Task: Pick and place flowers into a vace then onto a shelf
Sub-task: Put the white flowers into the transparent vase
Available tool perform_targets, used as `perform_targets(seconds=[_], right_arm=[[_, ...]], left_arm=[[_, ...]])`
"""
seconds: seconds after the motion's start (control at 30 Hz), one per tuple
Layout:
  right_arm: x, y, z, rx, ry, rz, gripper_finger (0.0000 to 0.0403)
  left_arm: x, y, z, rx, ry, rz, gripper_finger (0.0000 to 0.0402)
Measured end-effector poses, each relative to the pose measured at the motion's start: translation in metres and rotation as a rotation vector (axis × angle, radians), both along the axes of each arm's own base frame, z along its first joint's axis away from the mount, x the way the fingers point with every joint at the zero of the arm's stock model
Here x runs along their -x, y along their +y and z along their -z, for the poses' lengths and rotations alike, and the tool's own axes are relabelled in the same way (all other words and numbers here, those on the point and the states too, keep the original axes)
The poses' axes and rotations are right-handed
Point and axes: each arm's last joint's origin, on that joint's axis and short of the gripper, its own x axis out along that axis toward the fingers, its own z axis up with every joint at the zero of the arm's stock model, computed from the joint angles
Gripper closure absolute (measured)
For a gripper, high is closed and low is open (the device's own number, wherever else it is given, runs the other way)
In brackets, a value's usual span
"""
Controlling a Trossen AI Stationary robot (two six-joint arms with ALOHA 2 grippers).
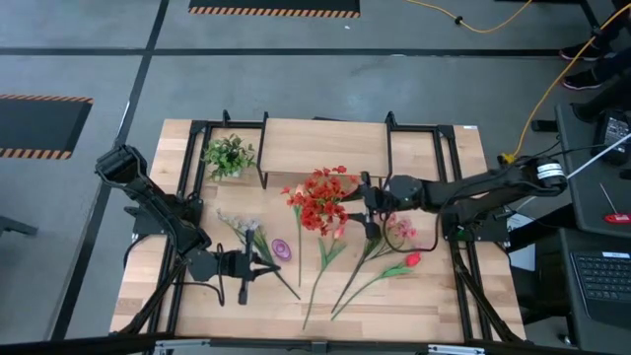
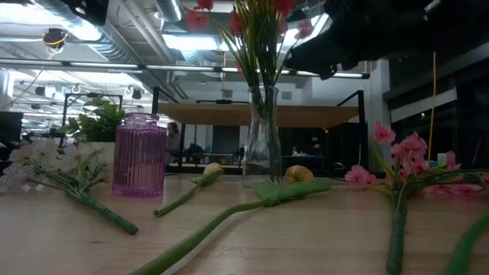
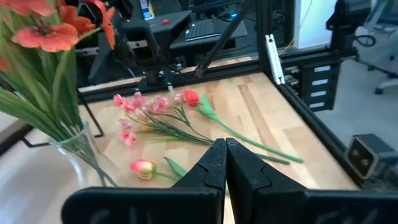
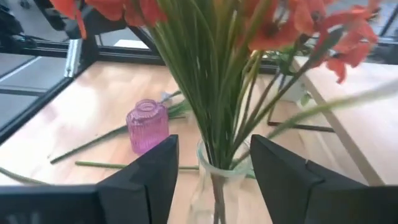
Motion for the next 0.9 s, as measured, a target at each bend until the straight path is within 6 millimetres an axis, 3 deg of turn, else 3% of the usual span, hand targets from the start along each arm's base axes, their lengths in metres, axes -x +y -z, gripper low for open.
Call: perform_targets(seconds=[0.3, 0.5, 0.63, 0.9], right_arm=[[0.007, 0.026, 0.007, 0.011, 0.087, 0.068, 0.0268], [0.014, 0.050, 0.010, 0.002, 0.106, 0.098, 0.0338], [0.025, 0.065, 0.022, -0.004, 0.085, 0.116, 0.0390], [0.042, 0.076, 0.051, -0.057, -0.005, 0.099, 0.0387]], left_arm=[[0.008, -0.004, 0.007, 0.028, 0.045, -0.040, 0.0400], [0.010, -0.001, 0.016, 0.071, 0.113, -0.079, 0.0400], [0.012, 0.001, 0.021, 0.115, 0.152, -0.115, 0.0400], [0.010, 0.003, 0.020, 0.202, 0.310, -0.195, 0.0400]])
